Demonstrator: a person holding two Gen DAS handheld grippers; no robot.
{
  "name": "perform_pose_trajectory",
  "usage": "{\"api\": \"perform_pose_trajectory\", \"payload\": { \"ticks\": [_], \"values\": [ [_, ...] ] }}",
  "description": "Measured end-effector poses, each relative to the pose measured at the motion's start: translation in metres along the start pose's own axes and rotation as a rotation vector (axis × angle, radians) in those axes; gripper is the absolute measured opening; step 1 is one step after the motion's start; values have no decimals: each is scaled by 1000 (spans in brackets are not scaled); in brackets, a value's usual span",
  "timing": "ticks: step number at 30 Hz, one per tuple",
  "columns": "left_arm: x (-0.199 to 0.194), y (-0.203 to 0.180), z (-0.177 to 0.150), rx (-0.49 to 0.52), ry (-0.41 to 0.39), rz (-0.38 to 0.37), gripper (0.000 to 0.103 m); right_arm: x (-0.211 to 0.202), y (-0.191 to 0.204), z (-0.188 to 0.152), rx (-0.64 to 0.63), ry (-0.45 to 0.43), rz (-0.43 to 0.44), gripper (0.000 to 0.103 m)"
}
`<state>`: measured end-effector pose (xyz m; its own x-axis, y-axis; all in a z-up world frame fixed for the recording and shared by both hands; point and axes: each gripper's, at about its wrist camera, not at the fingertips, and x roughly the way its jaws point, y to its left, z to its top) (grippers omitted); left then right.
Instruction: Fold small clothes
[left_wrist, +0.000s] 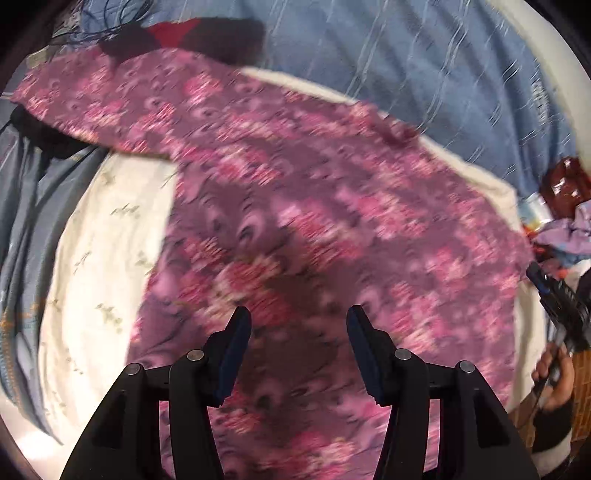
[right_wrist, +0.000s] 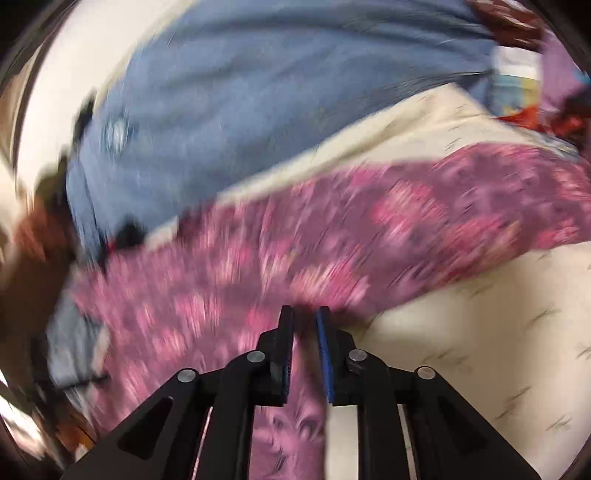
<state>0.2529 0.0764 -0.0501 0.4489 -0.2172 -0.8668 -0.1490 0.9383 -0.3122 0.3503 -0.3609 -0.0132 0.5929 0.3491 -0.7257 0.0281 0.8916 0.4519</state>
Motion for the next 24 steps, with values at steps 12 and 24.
{"api": "perform_pose_trajectory", "payload": {
  "ticks": [12,24],
  "values": [
    [47,-29,11,58,13,28,57,131,9,118,-266,211,-136,61],
    [30,-36,37,58,-51,6,57,152,64,84,-747,227,-301,5]
  ]
}}
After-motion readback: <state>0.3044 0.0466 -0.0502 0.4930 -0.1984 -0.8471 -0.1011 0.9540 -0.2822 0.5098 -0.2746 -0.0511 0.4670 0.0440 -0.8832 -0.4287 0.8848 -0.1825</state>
